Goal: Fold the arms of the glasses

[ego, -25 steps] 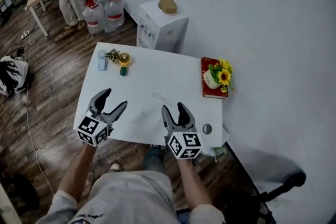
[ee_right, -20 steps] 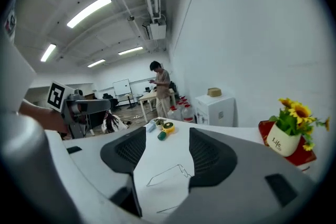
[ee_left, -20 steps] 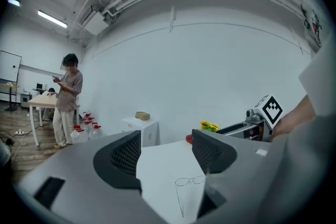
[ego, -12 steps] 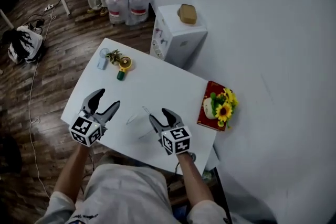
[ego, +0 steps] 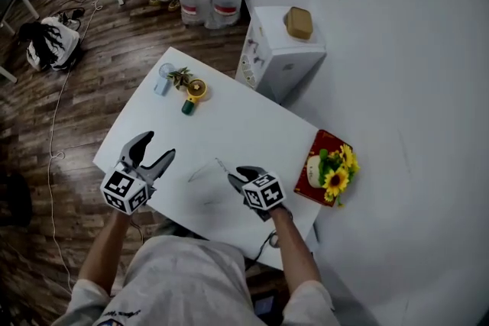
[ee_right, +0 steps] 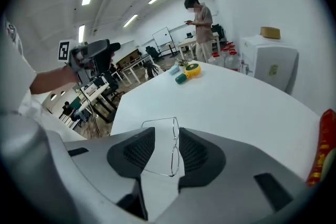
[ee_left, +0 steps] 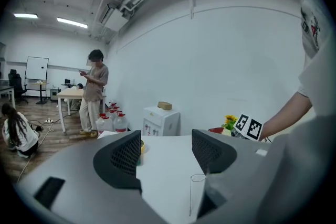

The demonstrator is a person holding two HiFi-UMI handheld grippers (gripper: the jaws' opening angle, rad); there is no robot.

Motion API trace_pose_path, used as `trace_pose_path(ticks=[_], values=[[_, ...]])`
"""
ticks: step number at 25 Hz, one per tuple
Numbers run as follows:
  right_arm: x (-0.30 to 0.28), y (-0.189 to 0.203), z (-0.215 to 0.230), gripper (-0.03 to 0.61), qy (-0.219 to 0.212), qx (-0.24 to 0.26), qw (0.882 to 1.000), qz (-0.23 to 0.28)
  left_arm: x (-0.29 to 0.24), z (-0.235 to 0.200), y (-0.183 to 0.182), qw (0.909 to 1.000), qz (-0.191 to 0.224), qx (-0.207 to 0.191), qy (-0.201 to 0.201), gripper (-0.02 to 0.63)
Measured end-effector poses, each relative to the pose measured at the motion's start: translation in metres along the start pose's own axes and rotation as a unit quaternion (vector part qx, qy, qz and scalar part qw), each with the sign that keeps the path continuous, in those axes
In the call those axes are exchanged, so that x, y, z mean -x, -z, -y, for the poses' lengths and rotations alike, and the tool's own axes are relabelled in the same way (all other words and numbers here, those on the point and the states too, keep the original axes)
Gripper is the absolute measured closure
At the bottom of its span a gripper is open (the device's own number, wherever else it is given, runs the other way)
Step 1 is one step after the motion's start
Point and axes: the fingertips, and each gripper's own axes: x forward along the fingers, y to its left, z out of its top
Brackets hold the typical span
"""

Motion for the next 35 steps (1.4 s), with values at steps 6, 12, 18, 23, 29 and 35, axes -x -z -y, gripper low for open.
trace_pose_path(ticks=[6, 12, 18, 23, 29, 35], values=[[-0.025, 0.003, 0.013, 0.458, -0.046, -0.09, 0.995, -0.025, 0.014, -0.017, 0.019, 0.9997, -0.011, 0.015, -0.016, 0.314], [-0.053, 0.021, 0.014, 0.426, -0.086, -0.122, 0.986, -0.08, 0.04, -0.035, 0.037, 0.9982, -0.024, 0.033, -0.044, 0.316], [-0.071, 0.021, 0.016, 0.422, -0.072, -0.125, 0.986, -0.088, 0.055, -0.045, 0.052, 0.9968, -0.029, 0.05, -0.055, 0.316], [-0.078, 0.021, 0.016, 0.494, -0.073, -0.116, 0.985, -0.104, 0.058, -0.049, 0.057, 0.9966, -0.03, 0.054, -0.055, 0.316], [-0.067, 0.024, 0.014, 0.548, -0.071, -0.148, 0.982, -0.092, 0.055, -0.044, 0.063, 0.9964, -0.033, 0.065, -0.043, 0.316], [-0.058, 0.0, 0.029, 0.549, -0.042, -0.221, 0.974, -0.035, 0.044, -0.041, 0.059, 0.9977, -0.031, 0.056, -0.023, 0.316]])
